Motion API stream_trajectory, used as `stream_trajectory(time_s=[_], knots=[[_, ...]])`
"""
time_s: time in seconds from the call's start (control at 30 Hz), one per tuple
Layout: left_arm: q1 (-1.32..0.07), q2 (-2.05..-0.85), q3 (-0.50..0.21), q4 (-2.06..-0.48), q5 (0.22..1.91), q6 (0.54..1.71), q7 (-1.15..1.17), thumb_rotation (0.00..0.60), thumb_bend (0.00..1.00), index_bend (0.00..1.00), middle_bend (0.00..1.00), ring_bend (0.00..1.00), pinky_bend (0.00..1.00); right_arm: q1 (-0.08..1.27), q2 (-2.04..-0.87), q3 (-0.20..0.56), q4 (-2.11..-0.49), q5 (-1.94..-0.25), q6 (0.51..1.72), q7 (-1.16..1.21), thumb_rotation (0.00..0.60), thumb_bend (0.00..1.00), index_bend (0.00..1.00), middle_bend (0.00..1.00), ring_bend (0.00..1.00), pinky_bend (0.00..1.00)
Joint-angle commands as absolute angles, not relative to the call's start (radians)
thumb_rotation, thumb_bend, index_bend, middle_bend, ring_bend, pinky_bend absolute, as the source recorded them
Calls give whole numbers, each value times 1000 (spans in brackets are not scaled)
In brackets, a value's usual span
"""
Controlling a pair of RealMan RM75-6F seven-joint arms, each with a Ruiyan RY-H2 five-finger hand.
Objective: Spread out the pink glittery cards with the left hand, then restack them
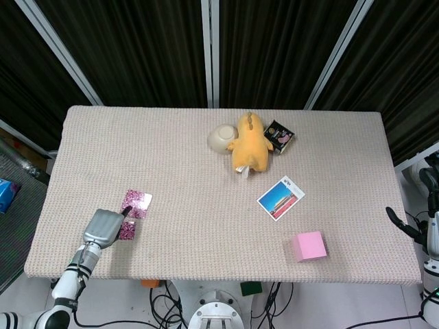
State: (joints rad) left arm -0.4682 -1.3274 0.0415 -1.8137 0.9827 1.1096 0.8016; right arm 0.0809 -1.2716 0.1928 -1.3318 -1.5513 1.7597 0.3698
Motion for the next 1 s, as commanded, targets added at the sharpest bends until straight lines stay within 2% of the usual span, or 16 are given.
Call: stream_trajectory(time_s=[0.03, 0.4, 1.0], knots=[[-486, -1337, 38, -1809, 960, 1095, 817, 600, 803, 154, 893, 947, 954, 82, -1273, 193, -1328, -1549, 1756, 373, 600, 440, 0, 0, 0, 0], [-544, -1376, 47, -1806, 894, 1070, 879, 600, 803, 162, 897, 951, 959, 86, -1279, 192, -1319, -1551, 1750, 376, 600, 441, 0, 0, 0, 0], [-575, -1396, 100, -1894, 951, 1109, 919, 600, 803, 162, 896, 950, 959, 84, -1278, 190, -1321, -1553, 1750, 376, 600, 445, 0, 0, 0, 0]])
